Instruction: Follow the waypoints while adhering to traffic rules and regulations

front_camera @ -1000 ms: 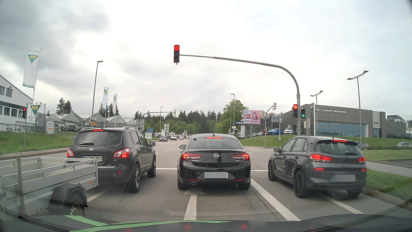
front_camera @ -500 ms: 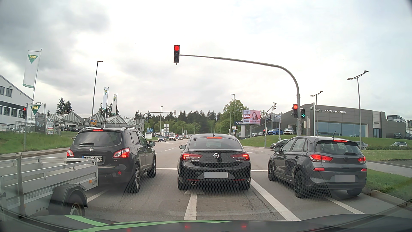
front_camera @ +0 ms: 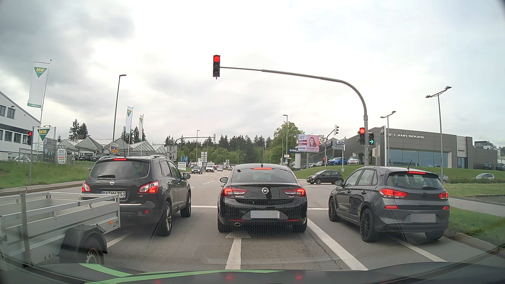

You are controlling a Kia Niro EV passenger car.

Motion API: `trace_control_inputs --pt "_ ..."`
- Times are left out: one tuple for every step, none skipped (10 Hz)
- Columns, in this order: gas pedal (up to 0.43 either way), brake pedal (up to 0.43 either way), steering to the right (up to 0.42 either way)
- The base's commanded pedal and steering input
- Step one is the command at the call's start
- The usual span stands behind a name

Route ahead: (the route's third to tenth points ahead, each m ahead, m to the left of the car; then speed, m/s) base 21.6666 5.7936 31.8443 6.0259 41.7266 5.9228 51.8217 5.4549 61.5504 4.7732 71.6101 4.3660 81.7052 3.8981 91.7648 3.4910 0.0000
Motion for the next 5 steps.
trace_control_inputs --pt "0.000 0.000 0.008" --pt "0.000 0.000 0.008" --pt "0.000 0.000 0.008" --pt "0.000 0.000 0.009" --pt "0.000 0.000 0.010"
